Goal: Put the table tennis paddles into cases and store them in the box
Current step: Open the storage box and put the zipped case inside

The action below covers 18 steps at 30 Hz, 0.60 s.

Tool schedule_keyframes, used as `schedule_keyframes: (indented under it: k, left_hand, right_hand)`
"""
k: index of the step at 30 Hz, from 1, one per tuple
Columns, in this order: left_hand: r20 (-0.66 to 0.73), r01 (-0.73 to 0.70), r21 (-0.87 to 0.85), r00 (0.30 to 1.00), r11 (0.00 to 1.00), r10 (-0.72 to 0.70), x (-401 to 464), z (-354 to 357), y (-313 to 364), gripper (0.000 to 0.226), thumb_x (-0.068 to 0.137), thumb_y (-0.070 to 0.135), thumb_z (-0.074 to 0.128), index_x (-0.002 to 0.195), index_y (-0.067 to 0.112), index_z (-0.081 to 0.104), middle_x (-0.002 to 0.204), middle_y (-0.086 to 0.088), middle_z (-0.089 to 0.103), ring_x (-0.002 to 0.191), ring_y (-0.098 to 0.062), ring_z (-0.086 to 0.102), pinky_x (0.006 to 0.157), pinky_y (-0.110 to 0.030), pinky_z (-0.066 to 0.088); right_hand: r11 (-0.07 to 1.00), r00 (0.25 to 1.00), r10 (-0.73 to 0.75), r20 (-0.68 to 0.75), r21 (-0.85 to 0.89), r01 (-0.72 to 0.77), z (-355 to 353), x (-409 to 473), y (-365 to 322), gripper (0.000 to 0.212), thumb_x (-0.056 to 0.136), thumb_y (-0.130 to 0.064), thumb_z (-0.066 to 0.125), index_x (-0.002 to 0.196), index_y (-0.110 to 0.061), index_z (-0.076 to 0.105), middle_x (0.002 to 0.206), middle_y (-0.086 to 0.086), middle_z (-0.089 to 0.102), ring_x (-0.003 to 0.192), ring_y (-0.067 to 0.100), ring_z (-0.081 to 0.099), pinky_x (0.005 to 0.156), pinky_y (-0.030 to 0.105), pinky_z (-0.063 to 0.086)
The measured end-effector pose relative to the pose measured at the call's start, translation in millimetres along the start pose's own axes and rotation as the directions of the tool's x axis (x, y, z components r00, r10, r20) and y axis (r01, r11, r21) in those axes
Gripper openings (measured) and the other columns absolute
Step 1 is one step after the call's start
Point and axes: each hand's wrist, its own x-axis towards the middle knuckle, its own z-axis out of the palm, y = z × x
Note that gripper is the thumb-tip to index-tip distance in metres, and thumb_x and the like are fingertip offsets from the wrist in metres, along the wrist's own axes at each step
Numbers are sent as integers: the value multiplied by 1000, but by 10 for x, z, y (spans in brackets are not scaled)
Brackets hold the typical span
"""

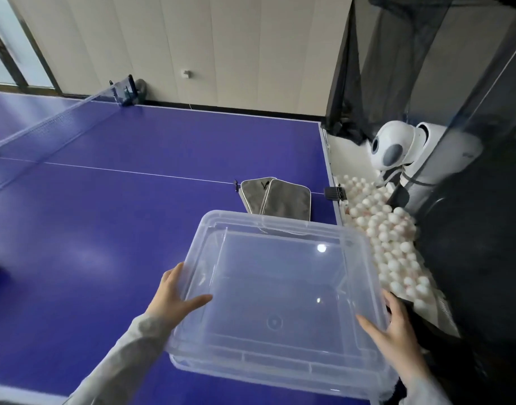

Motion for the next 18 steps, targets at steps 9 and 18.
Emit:
schedule_keyframes:
  k: [9, 18]
  left_hand:
    - [-143, -128, -2, 982, 992, 127, 896, -956, 417, 101, 70, 27, 83, 149, 20, 22, 142, 8, 38, 128, -9, 38, 100, -21, 26]
    - [-232, -108, -72, 969, 991, 89, 2055, -2329, 122, 95, 70, 23, 83, 148, 16, 29, 138, 2, 46, 110, -8, 45, 93, -21, 32]
  right_hand:
    - [985, 990, -137, -41, 104, 140, 465, 816, -1076, 81, 78, -16, 77, 146, -15, 32, 148, 8, 37, 136, 22, 36, 114, 36, 29]
    - [987, 988, -153, 13, 46, 152, 1892, 1601, -2300, 81, 77, -34, 77, 144, -18, 35, 142, 9, 44, 131, 21, 42, 110, 37, 35]
